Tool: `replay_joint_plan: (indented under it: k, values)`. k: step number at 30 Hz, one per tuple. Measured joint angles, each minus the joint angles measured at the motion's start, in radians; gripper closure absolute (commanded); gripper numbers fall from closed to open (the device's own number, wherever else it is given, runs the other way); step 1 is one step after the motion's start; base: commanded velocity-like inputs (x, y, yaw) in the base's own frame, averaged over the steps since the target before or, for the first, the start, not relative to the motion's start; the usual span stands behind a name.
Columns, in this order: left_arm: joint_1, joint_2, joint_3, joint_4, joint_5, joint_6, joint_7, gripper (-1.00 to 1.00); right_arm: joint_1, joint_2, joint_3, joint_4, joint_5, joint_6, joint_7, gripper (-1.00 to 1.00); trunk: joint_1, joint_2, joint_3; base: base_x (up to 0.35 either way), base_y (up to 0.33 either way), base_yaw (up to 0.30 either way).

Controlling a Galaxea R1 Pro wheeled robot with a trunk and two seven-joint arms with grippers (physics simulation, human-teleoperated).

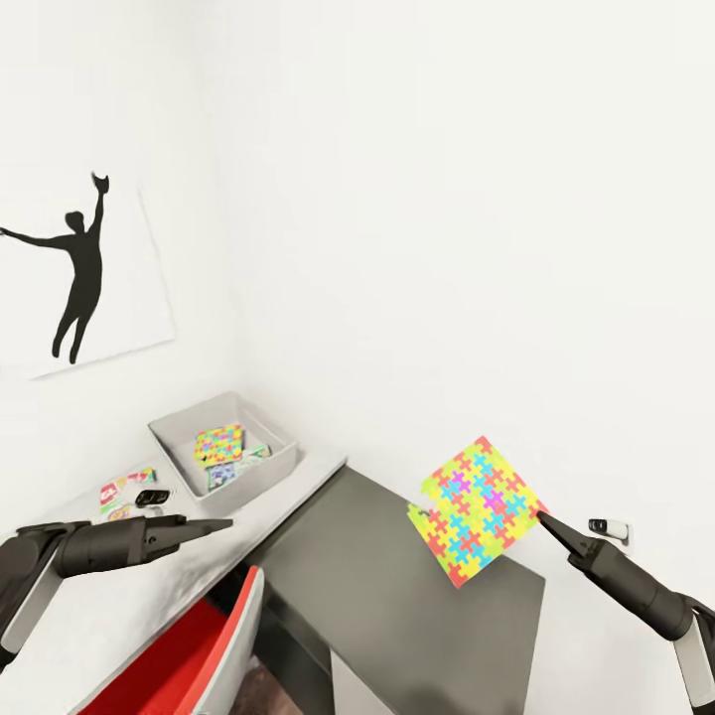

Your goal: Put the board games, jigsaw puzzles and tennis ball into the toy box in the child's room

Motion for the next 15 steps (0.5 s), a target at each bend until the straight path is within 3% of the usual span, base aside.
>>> replay_joint_plan:
  k: [10, 15]
  values:
    - [0.001, 0.000, 0.003, 0.000, 0.000, -0.002, 0.000, -1.00, 0.000, 0.000, 0.001, 0.003, -0.001, 0.000, -0.004, 1.00, 0.000, 0.000, 0.008, 0.146, 0.070, 0.250]
    - [0.000, 0.000, 0.003, 0.000, -0.001, -0.002, 0.000, -1.00, 0.000, 0.000, 0.000, 0.004, -0.003, 0.000, -0.004, 1.00, 0.000, 0.000, 0.012, 0.205, 0.102, -0.023]
